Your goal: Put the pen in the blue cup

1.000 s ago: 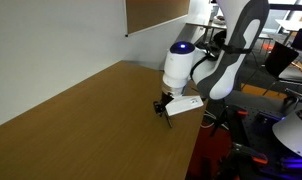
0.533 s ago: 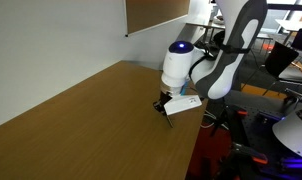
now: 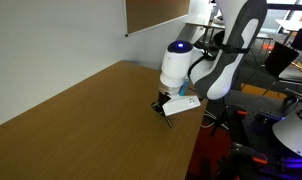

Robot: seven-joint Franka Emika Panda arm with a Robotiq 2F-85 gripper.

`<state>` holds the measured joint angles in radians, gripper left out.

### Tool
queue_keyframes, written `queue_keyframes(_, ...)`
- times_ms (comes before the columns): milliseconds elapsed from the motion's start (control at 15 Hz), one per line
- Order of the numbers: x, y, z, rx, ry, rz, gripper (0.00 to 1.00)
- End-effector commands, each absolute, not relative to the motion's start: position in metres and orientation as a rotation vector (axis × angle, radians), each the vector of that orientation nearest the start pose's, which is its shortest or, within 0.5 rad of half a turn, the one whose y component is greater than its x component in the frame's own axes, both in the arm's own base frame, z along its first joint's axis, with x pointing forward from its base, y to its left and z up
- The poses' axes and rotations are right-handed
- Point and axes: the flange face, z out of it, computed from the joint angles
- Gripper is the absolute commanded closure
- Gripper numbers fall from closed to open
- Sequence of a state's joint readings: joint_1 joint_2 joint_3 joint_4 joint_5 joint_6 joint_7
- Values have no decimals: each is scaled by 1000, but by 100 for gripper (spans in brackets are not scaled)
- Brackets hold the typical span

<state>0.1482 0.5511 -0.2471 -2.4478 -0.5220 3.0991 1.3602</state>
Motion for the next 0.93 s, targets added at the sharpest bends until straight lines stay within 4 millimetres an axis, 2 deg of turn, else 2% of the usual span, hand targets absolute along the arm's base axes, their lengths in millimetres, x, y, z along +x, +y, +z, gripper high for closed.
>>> queue_keyframes(0, 465, -11, 123, -2908, 1381, -275, 97)
queue_keyframes(333, 482, -9, 175, -2921, 1381, -231, 97)
queue_keyframes(667, 514, -4, 235, -2961, 1161, 22, 97)
queue_keyframes(867, 540, -9, 267, -3022, 1043, 58, 97)
